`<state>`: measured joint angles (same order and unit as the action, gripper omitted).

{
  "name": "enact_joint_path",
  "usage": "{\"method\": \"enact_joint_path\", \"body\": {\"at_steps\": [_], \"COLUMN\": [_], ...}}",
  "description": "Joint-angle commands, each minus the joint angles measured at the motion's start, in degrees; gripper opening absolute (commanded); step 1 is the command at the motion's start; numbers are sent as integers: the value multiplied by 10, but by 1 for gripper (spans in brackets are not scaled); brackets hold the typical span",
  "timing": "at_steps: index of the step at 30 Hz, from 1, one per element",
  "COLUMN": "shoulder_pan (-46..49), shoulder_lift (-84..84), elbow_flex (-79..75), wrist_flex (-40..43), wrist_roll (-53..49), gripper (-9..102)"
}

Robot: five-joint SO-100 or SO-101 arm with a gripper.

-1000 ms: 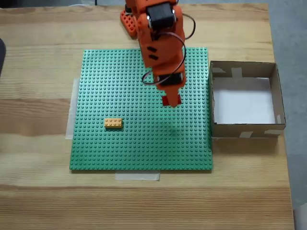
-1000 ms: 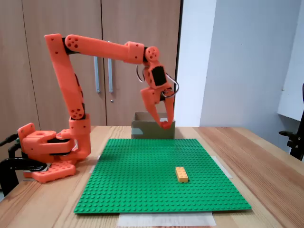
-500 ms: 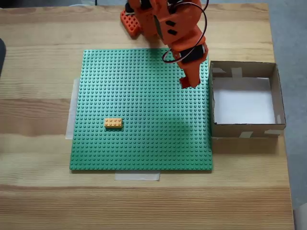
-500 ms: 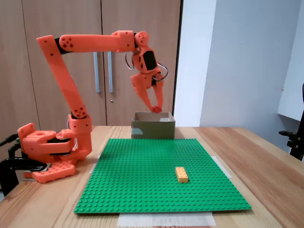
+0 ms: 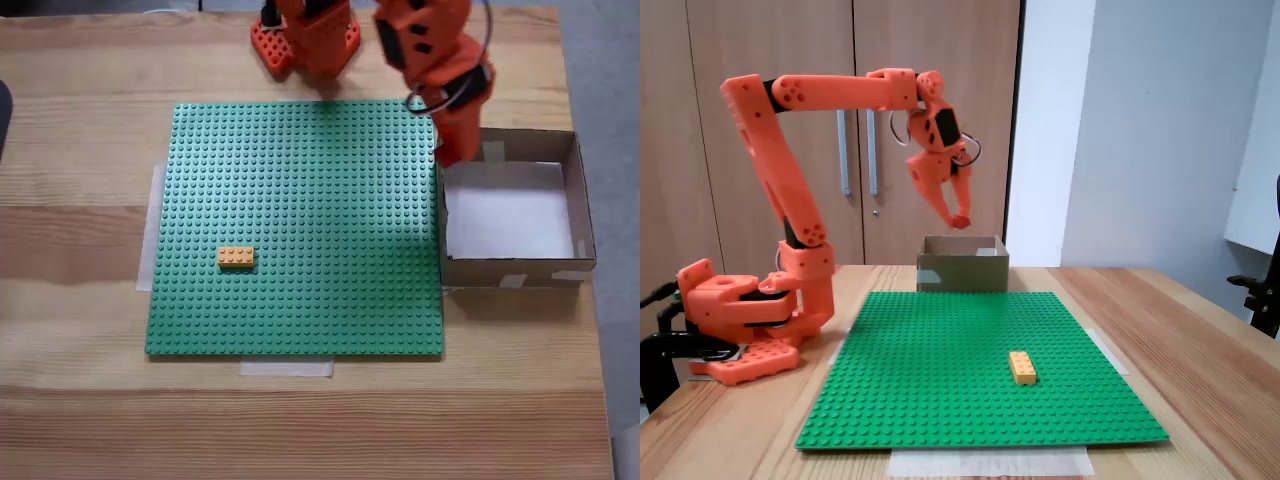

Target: Pick the red lego block and put it in the box.

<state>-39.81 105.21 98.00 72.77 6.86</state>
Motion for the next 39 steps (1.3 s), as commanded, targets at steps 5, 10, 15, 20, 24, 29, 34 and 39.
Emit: {"method": "enact_joint_path", "body": {"at_steps": [5, 10, 15, 20, 24, 29, 34, 39], "shoulder_pan": [-25, -33, -38, -35, -33, -41, -47, -54], "shoulder_lift": [-31, -60, -83, -91, -97, -105, -134, -148], "elbow_flex": [-19, -23, -33, -32, -31, -32, -47, -69], "wrist_flex": [-17, -26, -29, -34, -37, -45, -47, -40], "wrist_roll": [7, 11, 16, 15, 18, 25, 25, 28], "gripper": [4, 4, 4, 4, 4, 4, 4, 4]}}
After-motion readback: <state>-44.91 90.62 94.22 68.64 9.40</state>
